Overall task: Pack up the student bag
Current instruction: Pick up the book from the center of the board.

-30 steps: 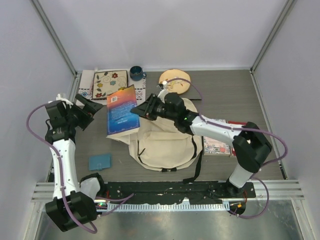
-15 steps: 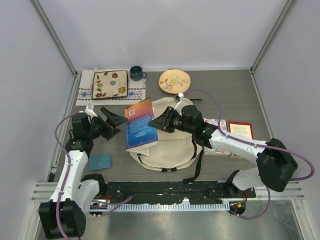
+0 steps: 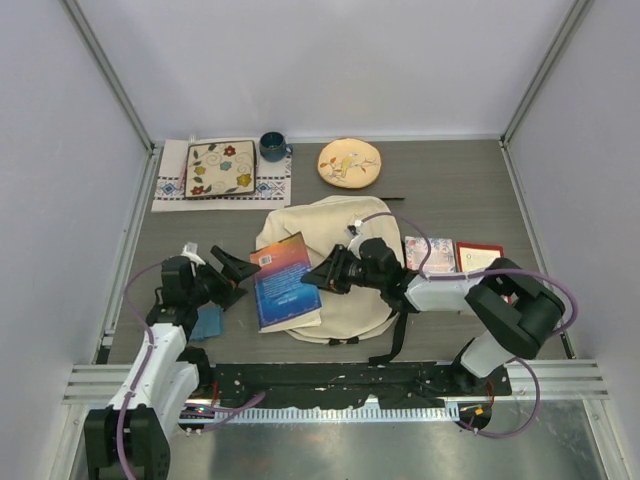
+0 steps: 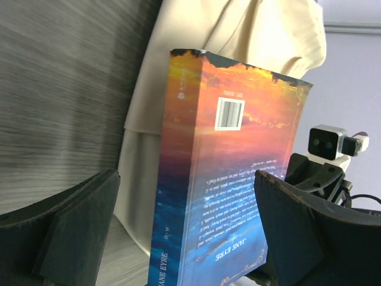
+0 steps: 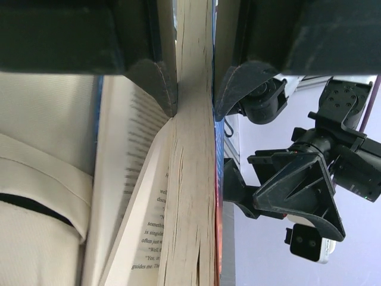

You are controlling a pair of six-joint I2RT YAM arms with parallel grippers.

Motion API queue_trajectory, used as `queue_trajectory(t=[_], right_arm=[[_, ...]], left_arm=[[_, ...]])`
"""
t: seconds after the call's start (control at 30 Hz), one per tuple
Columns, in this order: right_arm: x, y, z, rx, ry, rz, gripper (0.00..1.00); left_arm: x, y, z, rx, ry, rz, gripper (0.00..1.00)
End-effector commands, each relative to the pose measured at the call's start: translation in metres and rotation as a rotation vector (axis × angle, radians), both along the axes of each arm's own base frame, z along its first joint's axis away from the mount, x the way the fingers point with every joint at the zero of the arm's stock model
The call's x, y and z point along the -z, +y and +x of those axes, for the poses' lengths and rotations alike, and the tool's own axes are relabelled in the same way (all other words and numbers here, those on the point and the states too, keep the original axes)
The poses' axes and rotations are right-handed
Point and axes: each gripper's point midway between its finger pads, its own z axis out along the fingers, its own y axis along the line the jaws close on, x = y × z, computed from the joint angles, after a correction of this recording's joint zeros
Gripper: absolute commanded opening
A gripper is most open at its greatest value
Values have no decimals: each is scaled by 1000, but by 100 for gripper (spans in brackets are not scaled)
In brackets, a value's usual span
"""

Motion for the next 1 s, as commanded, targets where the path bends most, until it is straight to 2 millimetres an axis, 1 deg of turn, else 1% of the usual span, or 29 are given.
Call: queue_trajectory(t=[0.0, 0.07, 0.1, 0.13, 0.17, 0.2, 0.3, 0.33, 0.37, 0.4, 0.43, 0.53, 0.57, 0.63, 0.67, 0.73, 0.77, 0.87, 0.9, 0.93, 0.97], right_arm=[[-45, 14, 5, -16, -40, 244, 1], [-40, 17, 6, -18, -24, 279, 1], [-46, 18, 6, -24, -20, 318, 1], [-38, 21, 6, -25, 2, 315, 1], [-36, 22, 6, -28, 10, 322, 1], [-40, 22, 7, -29, 16, 348, 1], [-33, 24, 7, -32, 42, 355, 1], [-32, 24, 6, -33, 46, 355, 1], [-31, 24, 6, -33, 47, 354, 1], [-30, 24, 7, -29, 50, 354, 1], [-30, 24, 6, -32, 50, 354, 1], [-28, 24, 5, -39, 54, 351, 1], [-28, 24, 4, -41, 54, 349, 1], [-28, 25, 3, -50, 54, 347, 1], [-28, 25, 2, -55, 55, 345, 1], [-27, 26, 1, -65, 56, 339, 1], [-24, 27, -2, -78, 57, 320, 1], [-23, 29, -3, -95, 22, 280, 1], [-16, 28, -4, -96, 38, 247, 1], [-23, 29, -3, -101, 21, 246, 1], [-22, 29, -3, -102, 15, 231, 1]], left_arm=[[2, -4, 3, 6, -40, -9, 100], [8, -5, -1, 13, -28, -9, 100], [13, -5, -3, 12, -18, -10, 100], [13, -6, -4, 10, -20, -15, 100], [14, -6, -4, 5, -17, -25, 100], [16, -7, -4, 6, -24, -29, 100], [22, -7, -7, 4, -5, -29, 100], [25, -13, -11, 30, 10, -33, 100], [20, -15, -7, 30, -22, -41, 100], [23, -16, -9, 28, -10, -53, 100], [23, -18, -9, 31, -12, -63, 100], [14, -24, -5, 42, -47, -90, 100], [6, -26, -1, 47, -71, -94, 98], [-2, -32, 1, 78, -93, -106, 91], [-9, -33, 5, 86, -107, -107, 84], [-14, -38, 6, 112, -117, -115, 74], [-19, -39, 8, 119, -128, -120, 65], [-29, -43, 10, 139, -147, -129, 49], [-30, -43, 10, 146, -151, -130, 45], [-33, -45, 10, 156, -155, -135, 39], [-36, -45, 11, 161, -160, -136, 28]])
